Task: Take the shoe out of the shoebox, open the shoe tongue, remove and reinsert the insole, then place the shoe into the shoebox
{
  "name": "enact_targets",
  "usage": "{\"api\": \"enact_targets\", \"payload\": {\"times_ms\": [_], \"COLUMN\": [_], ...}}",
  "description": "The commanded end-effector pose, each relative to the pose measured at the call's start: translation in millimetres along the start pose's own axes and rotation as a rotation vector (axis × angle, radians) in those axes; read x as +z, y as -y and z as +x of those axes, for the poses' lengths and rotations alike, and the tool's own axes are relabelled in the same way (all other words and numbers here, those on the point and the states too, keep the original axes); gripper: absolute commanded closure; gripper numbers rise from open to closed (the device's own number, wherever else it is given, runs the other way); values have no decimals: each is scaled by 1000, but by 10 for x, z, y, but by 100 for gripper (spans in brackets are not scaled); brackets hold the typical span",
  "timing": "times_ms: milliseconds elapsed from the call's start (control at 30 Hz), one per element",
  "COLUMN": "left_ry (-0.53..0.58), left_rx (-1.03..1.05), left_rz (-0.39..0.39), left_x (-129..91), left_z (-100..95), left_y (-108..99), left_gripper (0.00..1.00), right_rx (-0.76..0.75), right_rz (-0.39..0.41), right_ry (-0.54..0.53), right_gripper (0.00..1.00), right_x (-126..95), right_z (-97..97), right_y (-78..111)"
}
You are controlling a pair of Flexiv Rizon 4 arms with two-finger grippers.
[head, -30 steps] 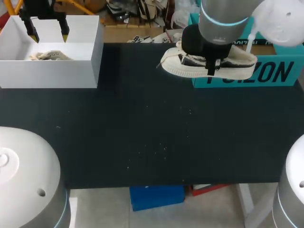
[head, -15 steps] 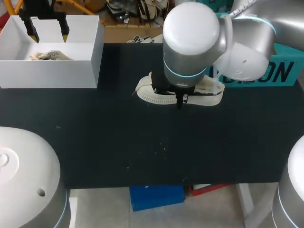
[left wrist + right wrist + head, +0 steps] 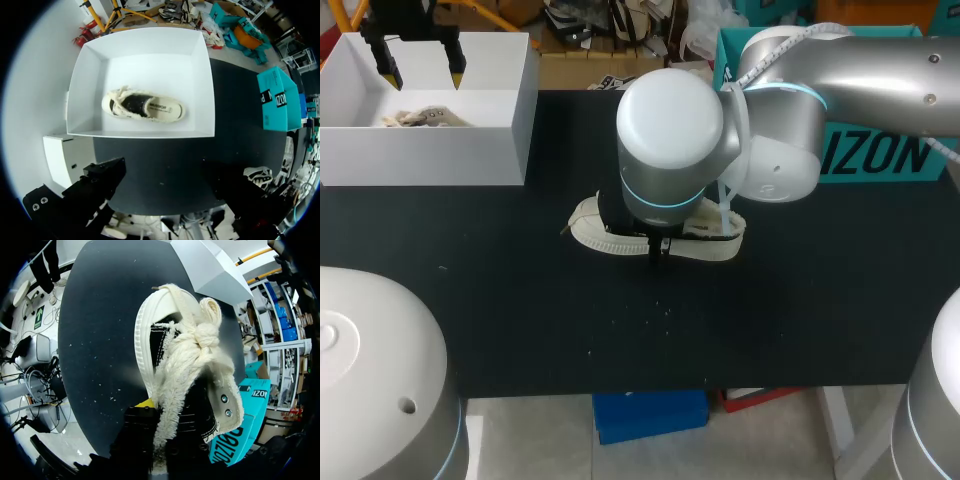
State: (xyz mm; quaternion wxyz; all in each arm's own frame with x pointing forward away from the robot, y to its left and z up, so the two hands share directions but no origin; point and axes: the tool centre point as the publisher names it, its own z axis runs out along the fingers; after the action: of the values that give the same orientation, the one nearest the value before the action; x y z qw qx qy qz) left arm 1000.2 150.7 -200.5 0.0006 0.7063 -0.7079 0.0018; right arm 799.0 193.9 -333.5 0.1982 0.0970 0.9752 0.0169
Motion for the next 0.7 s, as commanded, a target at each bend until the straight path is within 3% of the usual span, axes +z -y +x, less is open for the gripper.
{"api": "enact_targets", "payload": {"times_ms": [33,333,367,400,700], "left_ry": [2,2,2,2,2], "left_rx": [-1,-1,-1,-1,-1], "left_rz": [-2,-2,-2,-2,-2], "left_x": [-5,-5,-5,-5,-5], "left_z": [3,3,3,3,3], "left_y": [-1,-1,-1,-1,-1], "left_gripper": [0,0,0,0,0], "right_rx": [-12,-57,-56,-60,-99], "right_rz": [11,35,36,41,-43], "right_ry": [32,22,19,16,-65], "right_gripper": [100,100,82,0,0], "right_x": [225,479,495,499,118], "right_z": [137,333,349,356,242], "right_y": [-234,-319,-313,-309,-194]}}
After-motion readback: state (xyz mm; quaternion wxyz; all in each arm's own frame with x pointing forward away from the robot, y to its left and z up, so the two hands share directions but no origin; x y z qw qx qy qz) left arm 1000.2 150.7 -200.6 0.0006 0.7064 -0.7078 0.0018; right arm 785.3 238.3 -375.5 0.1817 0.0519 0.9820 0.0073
